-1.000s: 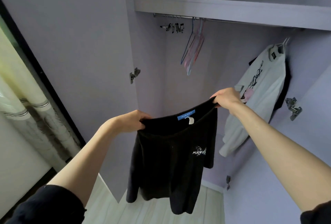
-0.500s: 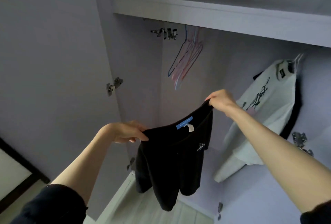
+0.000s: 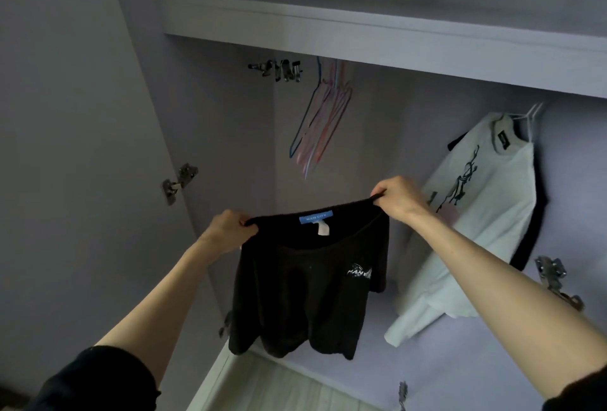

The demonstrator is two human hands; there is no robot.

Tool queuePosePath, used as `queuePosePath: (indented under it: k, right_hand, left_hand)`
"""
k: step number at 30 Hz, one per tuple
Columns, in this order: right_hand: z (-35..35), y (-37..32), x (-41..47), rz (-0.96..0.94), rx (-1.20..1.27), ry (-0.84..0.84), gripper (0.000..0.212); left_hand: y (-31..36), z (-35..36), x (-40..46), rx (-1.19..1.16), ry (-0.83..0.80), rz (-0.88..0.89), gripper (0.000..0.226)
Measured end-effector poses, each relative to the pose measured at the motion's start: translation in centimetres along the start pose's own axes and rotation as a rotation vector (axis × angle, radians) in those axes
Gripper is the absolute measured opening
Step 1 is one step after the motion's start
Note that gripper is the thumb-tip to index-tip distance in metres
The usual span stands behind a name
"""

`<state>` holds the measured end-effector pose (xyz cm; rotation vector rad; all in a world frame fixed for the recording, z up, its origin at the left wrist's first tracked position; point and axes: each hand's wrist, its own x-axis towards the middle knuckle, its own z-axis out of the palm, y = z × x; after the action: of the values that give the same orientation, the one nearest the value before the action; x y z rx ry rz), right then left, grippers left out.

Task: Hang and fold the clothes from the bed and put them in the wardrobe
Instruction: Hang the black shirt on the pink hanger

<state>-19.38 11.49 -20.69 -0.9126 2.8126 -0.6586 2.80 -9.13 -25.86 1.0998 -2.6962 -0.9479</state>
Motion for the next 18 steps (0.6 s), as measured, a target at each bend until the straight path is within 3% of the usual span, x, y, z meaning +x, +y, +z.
queuePosePath:
  k: [2, 5, 9, 12, 14, 16, 18]
  right_hand:
    - [0.5, 0.0, -0.2, -0.022, -0.175, 0.014, 0.017]
    - [1.6, -0.1, -0.1, 0.010, -0.302, -0.032, 0.024]
    - [2.8, -0.5, 0.4, 0.121, -0.095, -0.173, 0.026]
    - [3.5, -1.3, 1.5, 0.123, -0.016, -0.217, 0.017]
    - [4.0, -1.9, 2.4, 0.136, 0.075, -0.337, 0.016]
    - [4.2, -2.5, 3.3, 0.155, 0.208, -0.468, 0.040]
    - [4.4, -3.9, 4.6, 0.140, 0.404, -0.472, 0.056]
  left_hand:
    - [0.3, -1.0, 0.5, -0.012, 0.154, -0.066, 0.017]
    - [0.3, -2.6, 1.6, -0.241, 0.203, -0.172, 0.013]
    - [0.3, -4.1, 2.2, -0.625, 0.129, -0.251, 0.016]
    - [0.9, -5.4, 2.2, -0.580, 0.074, -0.225, 0.020]
    - [1.3, -6.2, 2.2, -0.566, 0.030, -0.219, 0.017]
    - [1.5, -6.8, 2.3, -0.572, 0.000, -0.205, 0.015]
    - [1.7, -7.3, 2.7, -0.625, 0.005, -0.174, 0.016]
